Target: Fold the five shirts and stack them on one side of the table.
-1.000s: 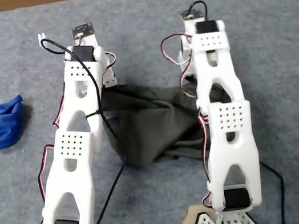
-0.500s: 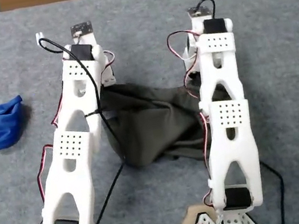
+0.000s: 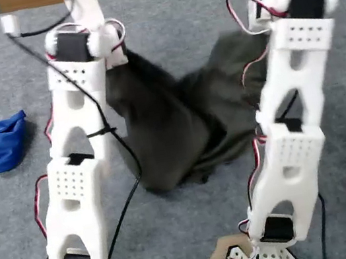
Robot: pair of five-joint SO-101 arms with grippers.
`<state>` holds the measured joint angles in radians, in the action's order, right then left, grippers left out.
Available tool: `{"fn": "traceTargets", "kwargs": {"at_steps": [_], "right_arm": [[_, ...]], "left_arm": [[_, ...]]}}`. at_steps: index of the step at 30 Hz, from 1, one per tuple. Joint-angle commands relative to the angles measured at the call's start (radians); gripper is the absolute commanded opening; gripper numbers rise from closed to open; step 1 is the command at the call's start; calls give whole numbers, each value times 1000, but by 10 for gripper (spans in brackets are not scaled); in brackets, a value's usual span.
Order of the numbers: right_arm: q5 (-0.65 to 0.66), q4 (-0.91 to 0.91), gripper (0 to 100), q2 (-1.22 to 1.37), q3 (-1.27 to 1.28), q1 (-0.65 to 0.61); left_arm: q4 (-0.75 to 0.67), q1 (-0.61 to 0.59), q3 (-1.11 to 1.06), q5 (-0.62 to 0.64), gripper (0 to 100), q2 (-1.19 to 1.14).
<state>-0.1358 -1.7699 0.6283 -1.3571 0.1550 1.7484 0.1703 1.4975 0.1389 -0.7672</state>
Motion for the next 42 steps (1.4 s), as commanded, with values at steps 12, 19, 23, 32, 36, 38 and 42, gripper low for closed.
{"fn": "traceTargets", "kwargs": {"at_steps": [12, 19, 23, 32, 36, 38, 42], "right_arm": [[-8, 106, 4, -581, -38, 15], [-8, 255, 4, -699, -44, 16], [-5, 285, 4, -843, -36, 16], [-3, 310, 4, -1027, 21, 16], [-3, 382, 4, -1050, 71, 16], [-3, 423, 4, -1058, 93, 16], [-3, 514, 4, -1064, 102, 16]], "left_arm": [[9, -141, 48, -9, 19, 595], [9, -293, 48, -74, 19, 800], [9, -333, 48, -109, 19, 905], [11, -356, 8, -112, 19, 1076], [11, -354, -152, -130, 19, 1136], [11, -354, -247, -132, 19, 1181], [9, -353, -423, -133, 19, 1287]]}}
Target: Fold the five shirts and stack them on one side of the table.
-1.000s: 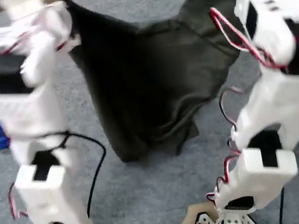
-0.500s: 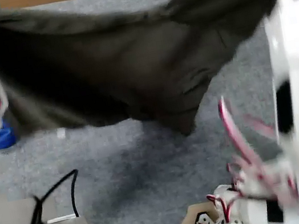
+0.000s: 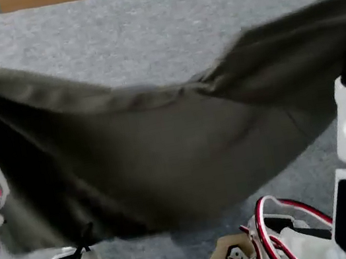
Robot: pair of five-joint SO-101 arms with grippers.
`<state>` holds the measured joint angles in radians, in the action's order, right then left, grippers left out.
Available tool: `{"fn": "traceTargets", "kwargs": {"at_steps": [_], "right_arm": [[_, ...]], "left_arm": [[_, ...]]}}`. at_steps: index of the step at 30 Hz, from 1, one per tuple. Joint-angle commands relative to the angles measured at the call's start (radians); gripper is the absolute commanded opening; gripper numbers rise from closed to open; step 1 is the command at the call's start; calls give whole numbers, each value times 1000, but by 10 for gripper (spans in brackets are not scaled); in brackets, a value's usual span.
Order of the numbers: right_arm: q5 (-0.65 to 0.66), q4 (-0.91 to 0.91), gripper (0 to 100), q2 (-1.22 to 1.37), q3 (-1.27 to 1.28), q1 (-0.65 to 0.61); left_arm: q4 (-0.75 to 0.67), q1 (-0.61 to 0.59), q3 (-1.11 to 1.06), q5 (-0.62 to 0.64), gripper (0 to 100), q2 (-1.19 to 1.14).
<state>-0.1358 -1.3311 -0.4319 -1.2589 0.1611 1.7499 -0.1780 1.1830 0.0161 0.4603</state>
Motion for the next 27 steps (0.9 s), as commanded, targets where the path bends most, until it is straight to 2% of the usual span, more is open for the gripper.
{"fn": "traceTargets", "kwargs": {"at_steps": [1, 8, 15, 22, 27], "right_arm": [[-3, 98, 4, -4, 4, 10], [-3, 210, 4, 4, 51, 10], [43, 342, 4, 4, 248, 2], [48, 345, 4, -5, 438, 8], [48, 345, 4, -5, 596, 4]], "left_arm": [[8, -5, -152, -11, 19, 81], [3, -5, -420, -52, 19, 165], [-34, -9, -551, -44, 19, 173], [-176, -43, -718, -8, 19, 174], [-199, -51, -896, 2, 19, 176]]}}
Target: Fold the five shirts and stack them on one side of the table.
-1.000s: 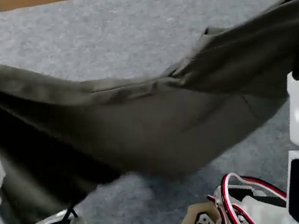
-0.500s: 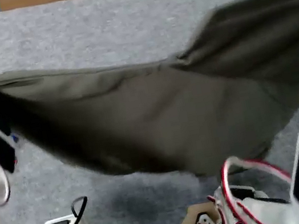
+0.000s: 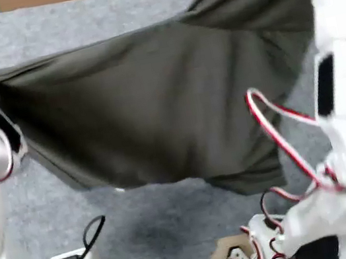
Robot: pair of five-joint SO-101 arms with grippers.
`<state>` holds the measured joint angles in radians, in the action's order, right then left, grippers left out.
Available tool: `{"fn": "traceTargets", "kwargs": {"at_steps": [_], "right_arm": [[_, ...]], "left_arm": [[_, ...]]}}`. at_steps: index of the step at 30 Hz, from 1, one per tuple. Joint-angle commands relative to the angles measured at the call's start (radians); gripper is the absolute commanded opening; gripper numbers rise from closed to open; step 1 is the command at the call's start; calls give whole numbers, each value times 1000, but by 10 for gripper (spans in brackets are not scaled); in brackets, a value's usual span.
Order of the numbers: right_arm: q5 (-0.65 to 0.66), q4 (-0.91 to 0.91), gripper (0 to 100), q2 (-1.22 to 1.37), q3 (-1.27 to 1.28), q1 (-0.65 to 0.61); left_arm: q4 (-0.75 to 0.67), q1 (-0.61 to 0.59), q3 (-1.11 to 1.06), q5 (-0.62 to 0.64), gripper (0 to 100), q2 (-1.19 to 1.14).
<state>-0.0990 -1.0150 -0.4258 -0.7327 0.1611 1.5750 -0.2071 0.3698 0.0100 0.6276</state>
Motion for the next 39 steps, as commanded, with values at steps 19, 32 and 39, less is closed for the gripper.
{"fn": "traceTargets", "kwargs": {"at_steps": [19, 32, 39], "right_arm": [[11, 31, 5, -30, 317, 45], [12, 37, 5, -27, 509, 50], [12, 34, 5, -25, 518, 47]], "left_arm": [[-313, -40, -528, -31, 19, 81], [-523, -18, -798, -29, 19, 71], [-535, -14, -835, -28, 19, 71]]}}
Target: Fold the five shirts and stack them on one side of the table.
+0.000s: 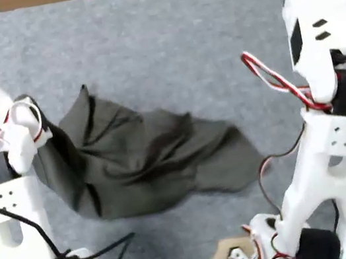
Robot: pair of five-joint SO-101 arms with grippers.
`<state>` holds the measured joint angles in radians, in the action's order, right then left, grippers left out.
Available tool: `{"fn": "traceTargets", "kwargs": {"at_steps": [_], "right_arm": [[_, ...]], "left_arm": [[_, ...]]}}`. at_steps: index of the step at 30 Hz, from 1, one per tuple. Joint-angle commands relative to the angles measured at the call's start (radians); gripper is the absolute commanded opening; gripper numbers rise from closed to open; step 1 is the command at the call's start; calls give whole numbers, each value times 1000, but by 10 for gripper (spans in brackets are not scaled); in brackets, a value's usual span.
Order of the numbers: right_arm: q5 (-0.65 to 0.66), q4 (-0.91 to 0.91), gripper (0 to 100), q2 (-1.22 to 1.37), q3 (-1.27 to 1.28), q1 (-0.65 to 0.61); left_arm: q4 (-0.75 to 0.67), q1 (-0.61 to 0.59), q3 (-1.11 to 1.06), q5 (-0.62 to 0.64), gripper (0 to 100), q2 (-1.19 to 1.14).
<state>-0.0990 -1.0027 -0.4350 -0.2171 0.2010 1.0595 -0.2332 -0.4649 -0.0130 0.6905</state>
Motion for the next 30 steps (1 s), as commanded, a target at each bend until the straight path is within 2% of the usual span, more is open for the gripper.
{"fn": "traceTargets", "kwargs": {"at_steps": [1, 18, 27, 30], "right_arm": [[12, 18, 5, -16, 2, 5], [12, 23, 5, -24, 285, 12], [12, 21, 5, -24, 352, 13], [12, 20, 5, -24, 386, 13]], "left_arm": [[-20, 12, -5, -3, 19, 8], [-18, -3, -261, 0, 19, 18], [-28, -8, -264, 0, 19, 18], [-74, -5, -273, 0, 19, 8]]}}
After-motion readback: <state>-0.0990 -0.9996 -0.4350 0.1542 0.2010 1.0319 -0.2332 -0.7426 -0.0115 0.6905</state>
